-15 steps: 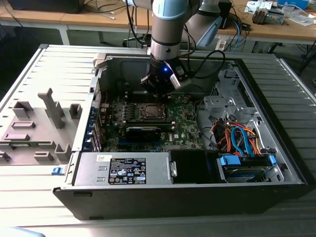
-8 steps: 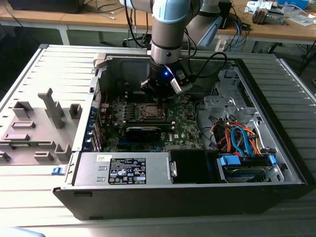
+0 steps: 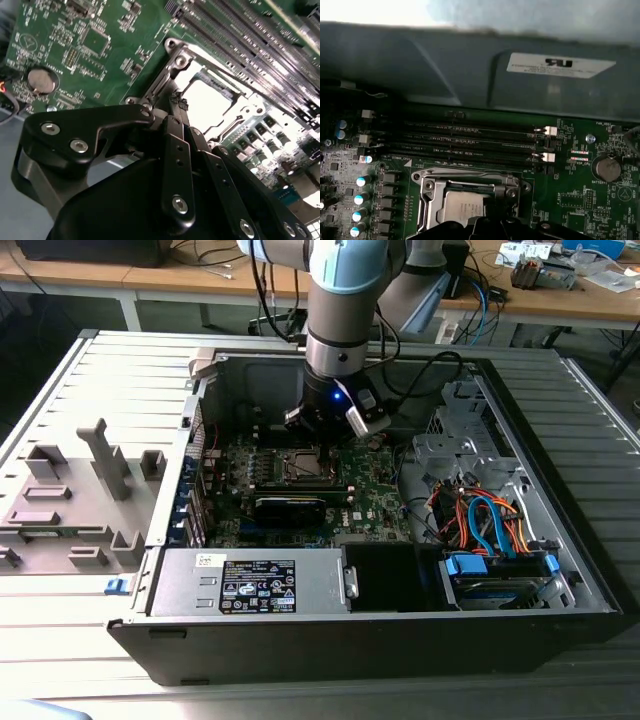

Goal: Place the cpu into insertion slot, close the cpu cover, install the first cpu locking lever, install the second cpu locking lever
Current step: 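Install the first cpu locking lever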

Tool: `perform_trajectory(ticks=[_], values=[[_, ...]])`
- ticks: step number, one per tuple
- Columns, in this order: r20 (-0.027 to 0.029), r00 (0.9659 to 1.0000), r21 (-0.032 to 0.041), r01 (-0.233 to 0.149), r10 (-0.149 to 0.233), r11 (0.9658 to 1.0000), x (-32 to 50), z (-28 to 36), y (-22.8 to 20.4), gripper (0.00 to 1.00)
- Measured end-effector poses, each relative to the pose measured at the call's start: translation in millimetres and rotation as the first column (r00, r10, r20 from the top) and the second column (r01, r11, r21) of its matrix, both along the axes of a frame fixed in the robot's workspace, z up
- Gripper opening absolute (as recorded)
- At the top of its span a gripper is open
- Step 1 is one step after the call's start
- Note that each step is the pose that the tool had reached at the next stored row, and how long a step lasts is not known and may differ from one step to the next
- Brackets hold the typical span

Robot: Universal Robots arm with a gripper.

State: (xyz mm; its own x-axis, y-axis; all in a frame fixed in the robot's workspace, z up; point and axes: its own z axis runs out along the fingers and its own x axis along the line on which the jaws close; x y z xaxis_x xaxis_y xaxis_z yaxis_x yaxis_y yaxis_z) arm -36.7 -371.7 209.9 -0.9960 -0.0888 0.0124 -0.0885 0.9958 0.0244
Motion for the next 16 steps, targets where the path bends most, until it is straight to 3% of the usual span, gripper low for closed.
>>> perform_trajectory(ticks=[6, 11, 16], values=[[-0.0001, 0.9998, -0.0003, 0.018, -0.018, 0.9998, -0.1, 1.2, -6.9, 0.11], [0.0000, 0.9998, -0.0001, 0.021, -0.021, 0.9998, 0.0, 12.9, -8.0, 0.11], [0.0000, 0.9998, -0.0001, 0.022, -0.022, 0.9998, 0.0, 29.8, -8.9, 0.11]])
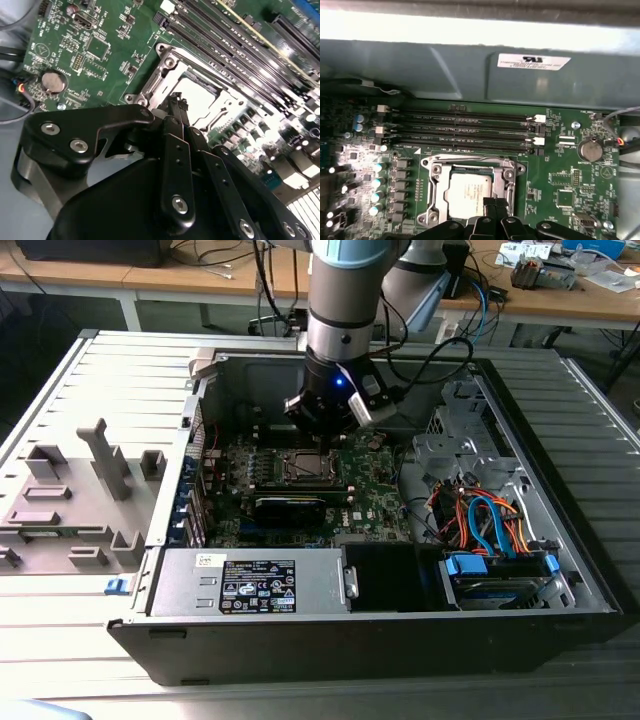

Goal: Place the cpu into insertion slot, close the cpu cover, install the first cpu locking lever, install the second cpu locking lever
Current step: 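Install the first cpu locking lever, then install the second cpu locking lever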

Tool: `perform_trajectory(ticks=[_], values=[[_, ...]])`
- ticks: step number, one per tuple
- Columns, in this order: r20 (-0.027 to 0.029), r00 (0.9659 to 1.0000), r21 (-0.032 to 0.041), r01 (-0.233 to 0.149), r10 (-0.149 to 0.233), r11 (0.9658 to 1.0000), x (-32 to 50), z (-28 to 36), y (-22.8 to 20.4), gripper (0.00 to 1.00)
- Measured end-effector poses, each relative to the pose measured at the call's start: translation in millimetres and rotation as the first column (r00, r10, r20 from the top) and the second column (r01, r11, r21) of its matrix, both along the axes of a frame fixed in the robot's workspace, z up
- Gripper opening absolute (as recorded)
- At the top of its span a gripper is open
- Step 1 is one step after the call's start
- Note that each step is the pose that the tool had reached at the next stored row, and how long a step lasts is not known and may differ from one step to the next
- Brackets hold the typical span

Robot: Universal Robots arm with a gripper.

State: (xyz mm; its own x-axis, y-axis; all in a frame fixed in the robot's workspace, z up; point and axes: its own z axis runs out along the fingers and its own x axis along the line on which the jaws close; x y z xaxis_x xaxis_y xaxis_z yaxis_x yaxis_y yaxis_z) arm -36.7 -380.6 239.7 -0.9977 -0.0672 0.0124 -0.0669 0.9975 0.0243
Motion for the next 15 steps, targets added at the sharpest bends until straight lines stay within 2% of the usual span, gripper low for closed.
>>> perform_trajectory(ticks=[1, 4, 7, 15], values=[[0.0000, 1.0000, 0.0001, 0.000, 0.000, 1.0000, 0.0, 4.4, -0.2, 0.11], [0.0000, 1.0000, 0.0000, 0.000, 0.000, 1.0000, 0.0, 12.1, -0.6, 0.11], [0.0000, 1.0000, 0.0004, 0.000, 0.000, 1.0000, 0.0, 14.4, -0.9, 0.11], [0.0000, 1.0000, 0.0012, 0.000, 0.000, 1.0000, 0.0, 14.5, -0.9, 0.11]])
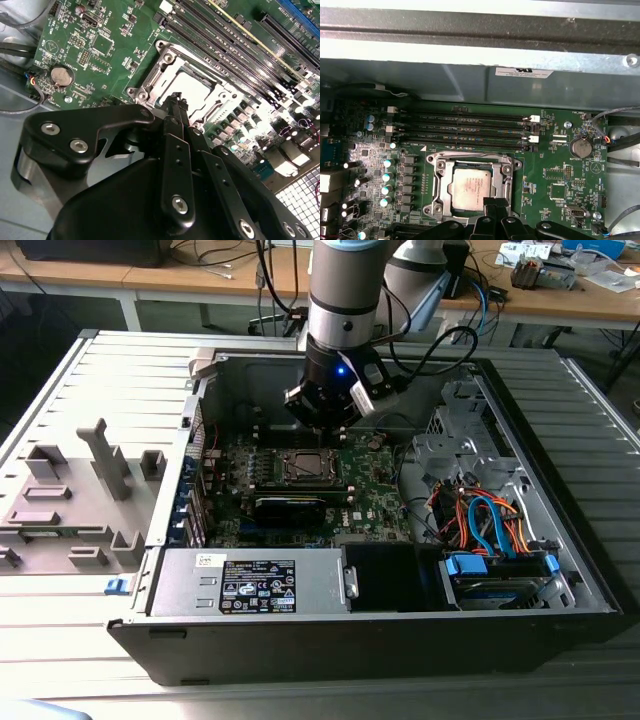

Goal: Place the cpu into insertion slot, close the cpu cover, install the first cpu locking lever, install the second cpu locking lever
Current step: 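Install the second cpu locking lever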

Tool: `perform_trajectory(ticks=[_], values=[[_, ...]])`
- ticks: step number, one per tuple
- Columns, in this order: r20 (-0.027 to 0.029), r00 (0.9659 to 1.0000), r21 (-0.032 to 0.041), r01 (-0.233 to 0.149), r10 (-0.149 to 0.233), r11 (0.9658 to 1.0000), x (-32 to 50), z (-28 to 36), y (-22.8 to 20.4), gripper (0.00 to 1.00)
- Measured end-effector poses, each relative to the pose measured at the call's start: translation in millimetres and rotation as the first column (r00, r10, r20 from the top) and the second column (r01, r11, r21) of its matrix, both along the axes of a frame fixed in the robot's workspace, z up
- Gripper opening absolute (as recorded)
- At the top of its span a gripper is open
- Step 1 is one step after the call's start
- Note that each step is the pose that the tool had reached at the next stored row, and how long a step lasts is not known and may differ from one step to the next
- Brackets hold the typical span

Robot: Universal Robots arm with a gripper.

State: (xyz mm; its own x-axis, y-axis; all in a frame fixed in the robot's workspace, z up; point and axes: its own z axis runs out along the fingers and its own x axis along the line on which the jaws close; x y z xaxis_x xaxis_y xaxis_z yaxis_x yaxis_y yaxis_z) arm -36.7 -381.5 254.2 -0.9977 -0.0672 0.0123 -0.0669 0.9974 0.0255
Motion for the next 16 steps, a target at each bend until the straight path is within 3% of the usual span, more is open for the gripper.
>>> perform_trajectory(ticks=[7, 11, 16], values=[[-0.0001, 1.0000, -0.0002, 0.000, 0.000, 1.0000, 0.1, 0.1, -1.1, 0.11], [0.0000, 1.0000, 0.0001, 0.000, 0.000, 1.0000, 0.0, 0.0, -8.4, 0.11], [0.0001, 1.0000, 0.0001, 0.000, 0.000, 1.0000, 0.0, -0.3, -22.3, 0.11]])
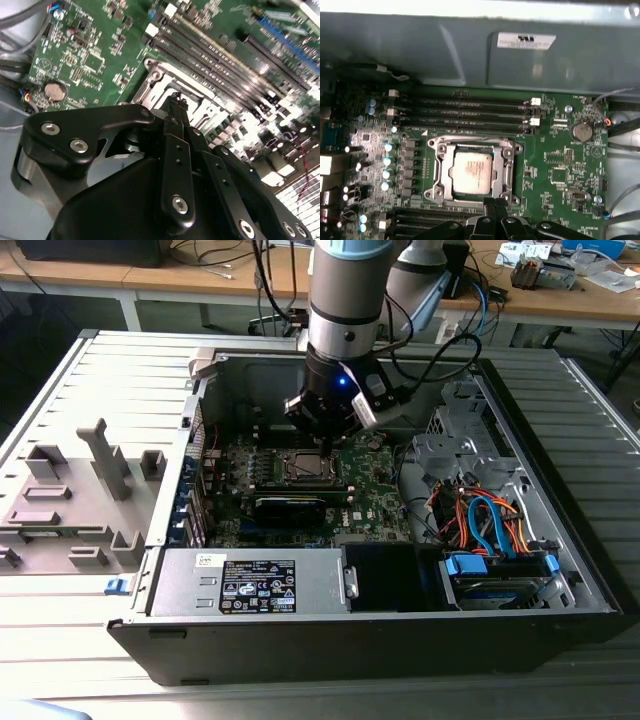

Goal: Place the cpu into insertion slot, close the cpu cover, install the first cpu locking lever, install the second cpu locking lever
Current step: 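Install the second cpu locking lever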

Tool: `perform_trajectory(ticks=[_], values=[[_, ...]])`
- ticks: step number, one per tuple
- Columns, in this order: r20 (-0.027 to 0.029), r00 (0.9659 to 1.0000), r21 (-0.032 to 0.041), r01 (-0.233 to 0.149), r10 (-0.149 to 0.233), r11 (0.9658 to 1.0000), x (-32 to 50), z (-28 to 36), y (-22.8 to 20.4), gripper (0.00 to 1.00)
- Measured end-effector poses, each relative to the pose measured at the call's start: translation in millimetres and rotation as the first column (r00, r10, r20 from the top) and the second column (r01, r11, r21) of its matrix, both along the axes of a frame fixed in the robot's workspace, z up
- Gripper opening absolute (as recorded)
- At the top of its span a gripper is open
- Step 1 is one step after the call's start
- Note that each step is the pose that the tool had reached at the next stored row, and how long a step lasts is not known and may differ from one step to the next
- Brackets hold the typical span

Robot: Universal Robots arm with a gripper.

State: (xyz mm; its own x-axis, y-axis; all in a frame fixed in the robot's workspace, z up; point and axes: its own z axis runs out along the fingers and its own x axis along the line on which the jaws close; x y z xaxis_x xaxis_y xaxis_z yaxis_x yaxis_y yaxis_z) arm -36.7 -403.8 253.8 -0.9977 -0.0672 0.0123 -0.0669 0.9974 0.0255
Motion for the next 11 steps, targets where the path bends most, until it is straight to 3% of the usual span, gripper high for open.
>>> perform_trajectory(ticks=[2, 11], values=[[-0.0001, 1.0000, -0.0001, 0.000, 0.000, 1.0000, 0.0, -1.2, -4.5, 0.11], [-0.0010, 1.0000, -0.0003, 0.000, 0.000, 1.0000, 0.6, -13.0, -10.2, 0.11]])
